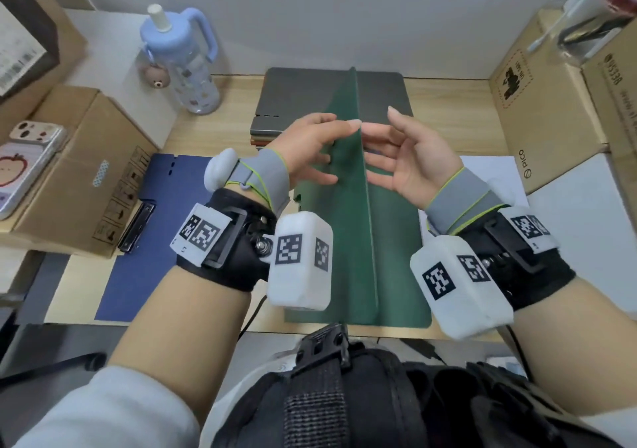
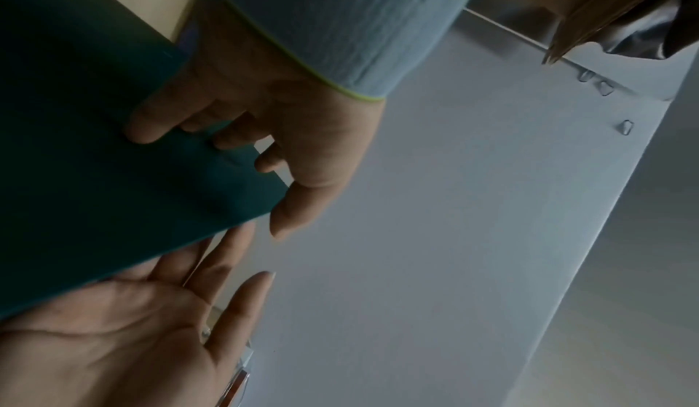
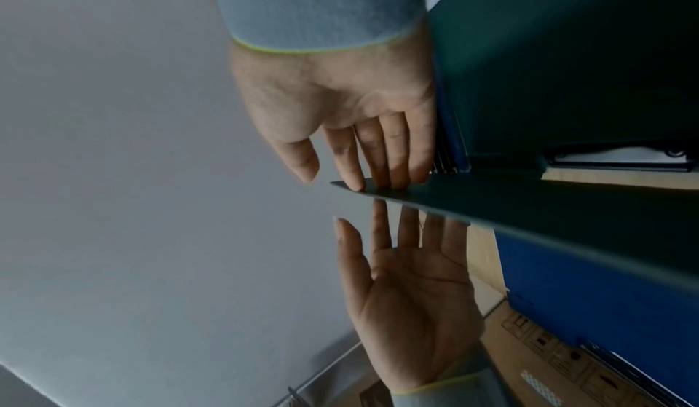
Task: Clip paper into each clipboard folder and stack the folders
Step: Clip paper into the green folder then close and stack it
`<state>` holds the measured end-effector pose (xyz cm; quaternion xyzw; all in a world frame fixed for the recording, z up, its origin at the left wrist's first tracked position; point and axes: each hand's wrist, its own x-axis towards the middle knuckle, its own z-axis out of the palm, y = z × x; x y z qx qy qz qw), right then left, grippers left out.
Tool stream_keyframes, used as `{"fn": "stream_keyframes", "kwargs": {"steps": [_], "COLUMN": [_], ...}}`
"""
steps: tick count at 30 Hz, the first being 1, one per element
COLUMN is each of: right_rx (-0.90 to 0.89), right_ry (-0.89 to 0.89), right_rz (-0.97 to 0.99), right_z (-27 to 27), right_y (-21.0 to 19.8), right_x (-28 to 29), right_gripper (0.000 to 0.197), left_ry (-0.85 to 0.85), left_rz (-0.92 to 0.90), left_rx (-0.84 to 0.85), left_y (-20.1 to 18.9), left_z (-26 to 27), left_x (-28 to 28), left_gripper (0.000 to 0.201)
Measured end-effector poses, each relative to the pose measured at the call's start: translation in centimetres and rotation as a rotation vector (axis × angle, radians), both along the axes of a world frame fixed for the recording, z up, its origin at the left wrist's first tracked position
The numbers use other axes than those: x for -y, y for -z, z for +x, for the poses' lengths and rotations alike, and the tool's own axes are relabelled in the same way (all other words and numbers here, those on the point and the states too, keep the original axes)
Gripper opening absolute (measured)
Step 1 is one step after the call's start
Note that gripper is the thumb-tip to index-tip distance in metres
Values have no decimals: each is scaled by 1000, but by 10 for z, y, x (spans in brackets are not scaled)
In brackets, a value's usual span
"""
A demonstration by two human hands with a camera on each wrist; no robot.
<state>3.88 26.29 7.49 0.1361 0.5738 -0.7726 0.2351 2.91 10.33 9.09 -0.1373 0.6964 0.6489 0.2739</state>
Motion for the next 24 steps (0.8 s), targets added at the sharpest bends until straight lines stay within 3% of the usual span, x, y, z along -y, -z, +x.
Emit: {"fn": "stream_keyframes", "kwargs": {"steps": [3,7,13,18,21,24], "right_rx": [-30,-49,-41,-21,-75,-96], "right_ry": [-42,-58,-177,-251,-389,-477], "right_rz": [-10,-41,-40,333,660,866], "right_z": [-3,-7,-11,-12,-12,-12], "right_y": [-2,-2,12,53,81,108], "right_x": [12,26,44,55,55,50], "right_gripper": [31,23,23,20,31,40], "left_ry": [14,20,75,110,67,1], "left_rz": [-38,-109,-155,-266,-304,-370], "left_rx": [-25,-66,-92,-125,-103,-72], "left_y": [-5,-6,-16,-19,-11,1], "left_z": [0,-1,-8,-19,-22,-23], "left_x": [7,18,49,92,123,150], "left_gripper": [42,62,55,43,44,47]}}
